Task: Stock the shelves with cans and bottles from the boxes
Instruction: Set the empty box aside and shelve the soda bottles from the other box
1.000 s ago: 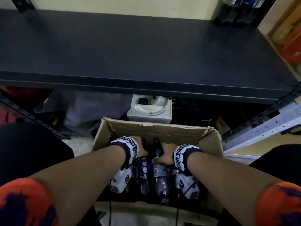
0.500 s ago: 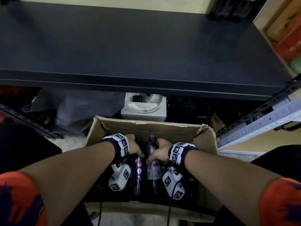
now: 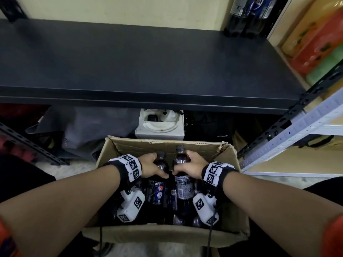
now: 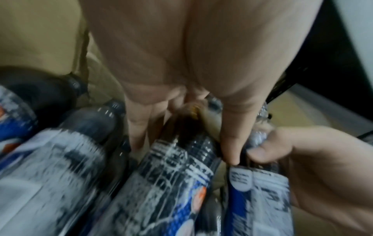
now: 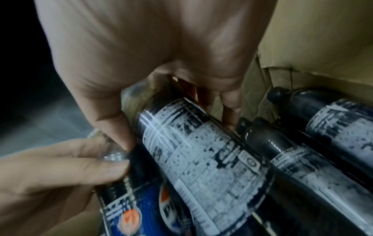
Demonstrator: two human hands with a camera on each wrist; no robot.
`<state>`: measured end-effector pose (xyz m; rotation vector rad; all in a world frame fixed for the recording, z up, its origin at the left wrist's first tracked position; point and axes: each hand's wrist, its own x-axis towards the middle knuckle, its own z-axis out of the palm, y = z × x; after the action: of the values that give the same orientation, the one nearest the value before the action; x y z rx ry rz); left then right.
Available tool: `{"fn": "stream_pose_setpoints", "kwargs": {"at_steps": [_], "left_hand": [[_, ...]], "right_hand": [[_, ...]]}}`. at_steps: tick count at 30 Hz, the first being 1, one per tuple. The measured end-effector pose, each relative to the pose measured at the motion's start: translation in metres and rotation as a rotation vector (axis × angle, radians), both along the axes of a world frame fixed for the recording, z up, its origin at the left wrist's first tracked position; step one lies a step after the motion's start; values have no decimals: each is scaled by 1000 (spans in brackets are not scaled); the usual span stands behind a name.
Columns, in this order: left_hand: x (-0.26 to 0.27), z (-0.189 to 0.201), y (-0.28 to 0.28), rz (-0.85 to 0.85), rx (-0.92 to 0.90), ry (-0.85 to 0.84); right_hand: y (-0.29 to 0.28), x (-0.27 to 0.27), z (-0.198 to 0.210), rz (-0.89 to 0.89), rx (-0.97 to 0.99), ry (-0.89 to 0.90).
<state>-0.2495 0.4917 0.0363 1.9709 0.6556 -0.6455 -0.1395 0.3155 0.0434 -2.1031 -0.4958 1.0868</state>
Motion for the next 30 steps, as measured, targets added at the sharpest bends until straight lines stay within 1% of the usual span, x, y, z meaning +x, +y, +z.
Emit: {"fn": "stream_pose_setpoints", "kwargs": {"at_steps": [5, 8, 12, 16, 19, 23, 26, 30], "left_hand": [[-4, 30, 7, 38, -64, -208], [-5, 55, 6, 48, -53, -329], [0, 89, 2, 211, -92, -501], [6, 135, -4, 274, -117, -680], [7, 171, -7, 262, -68, -847], [7, 210, -10, 306, -47, -1051], [14, 240, -9, 317, 5, -1149], [26, 284, -5, 286, 37, -1246]], "right_hand": [[-12, 0, 28, -13, 118, -76], [-17, 2, 49, -44, 240, -63], [-20, 7, 84, -64, 398, -115], [-21, 15, 127, -57, 529, -179], [-20, 20, 160, -91, 625, -251], [-19, 26, 204, -141, 775, -327], [-18, 32, 236, -142, 876, -368], [-16, 39, 272, -160, 971, -441]]}}
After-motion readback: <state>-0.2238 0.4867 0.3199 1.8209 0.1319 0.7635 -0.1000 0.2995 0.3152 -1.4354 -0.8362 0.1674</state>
